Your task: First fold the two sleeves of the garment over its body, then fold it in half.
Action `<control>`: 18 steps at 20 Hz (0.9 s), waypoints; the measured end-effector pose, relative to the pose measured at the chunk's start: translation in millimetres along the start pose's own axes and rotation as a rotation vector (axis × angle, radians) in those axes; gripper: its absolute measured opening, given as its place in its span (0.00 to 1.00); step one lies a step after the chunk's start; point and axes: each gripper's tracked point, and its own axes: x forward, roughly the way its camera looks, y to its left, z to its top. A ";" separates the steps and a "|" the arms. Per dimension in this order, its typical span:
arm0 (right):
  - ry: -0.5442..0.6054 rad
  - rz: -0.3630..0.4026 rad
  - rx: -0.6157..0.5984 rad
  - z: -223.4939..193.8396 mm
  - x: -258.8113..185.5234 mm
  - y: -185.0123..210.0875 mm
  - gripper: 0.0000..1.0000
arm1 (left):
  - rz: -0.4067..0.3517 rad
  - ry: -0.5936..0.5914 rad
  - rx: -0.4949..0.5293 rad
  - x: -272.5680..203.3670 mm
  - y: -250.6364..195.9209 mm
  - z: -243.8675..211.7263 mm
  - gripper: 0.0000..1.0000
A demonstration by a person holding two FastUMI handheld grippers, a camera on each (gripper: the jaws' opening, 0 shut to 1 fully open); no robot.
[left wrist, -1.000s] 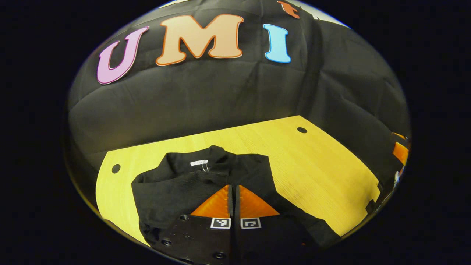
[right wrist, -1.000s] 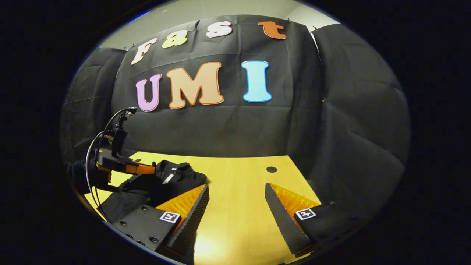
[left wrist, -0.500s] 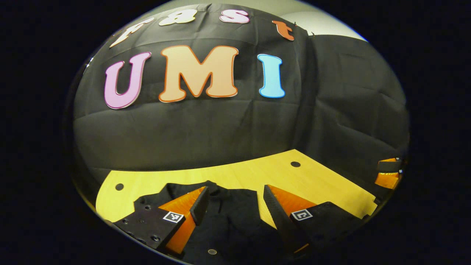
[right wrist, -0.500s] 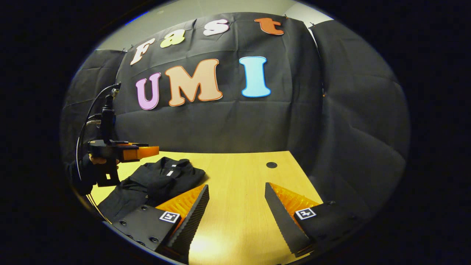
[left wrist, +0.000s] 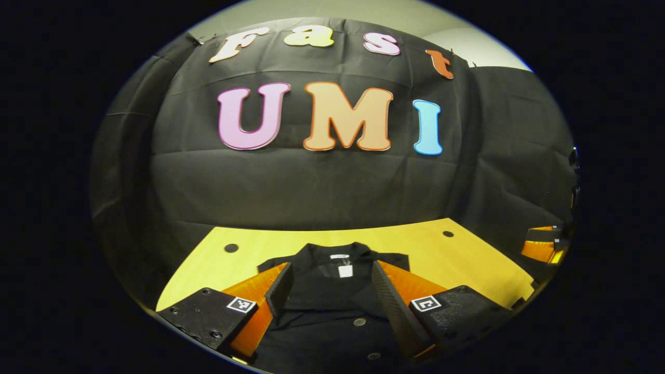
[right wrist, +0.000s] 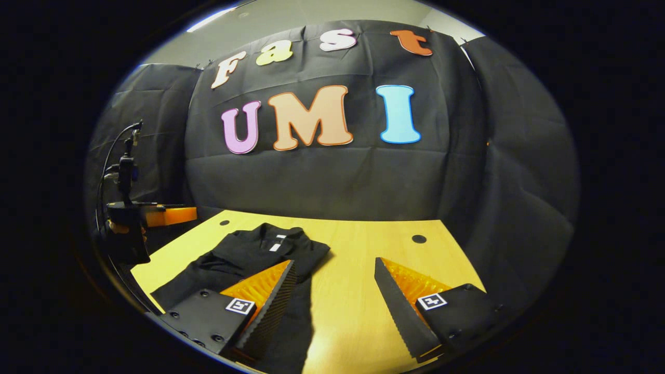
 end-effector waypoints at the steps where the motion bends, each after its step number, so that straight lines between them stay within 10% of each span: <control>1: 0.000 0.001 -0.010 -2.7 -2.6 8.1 0.98 | 0.017 0.007 -0.006 -13.0 11.1 -6.8 0.94; 18: 0.187 -0.030 -0.034 -132.5 -65.5 79.0 0.98 | 0.085 0.293 -0.060 -154.7 72.3 -184.9 0.93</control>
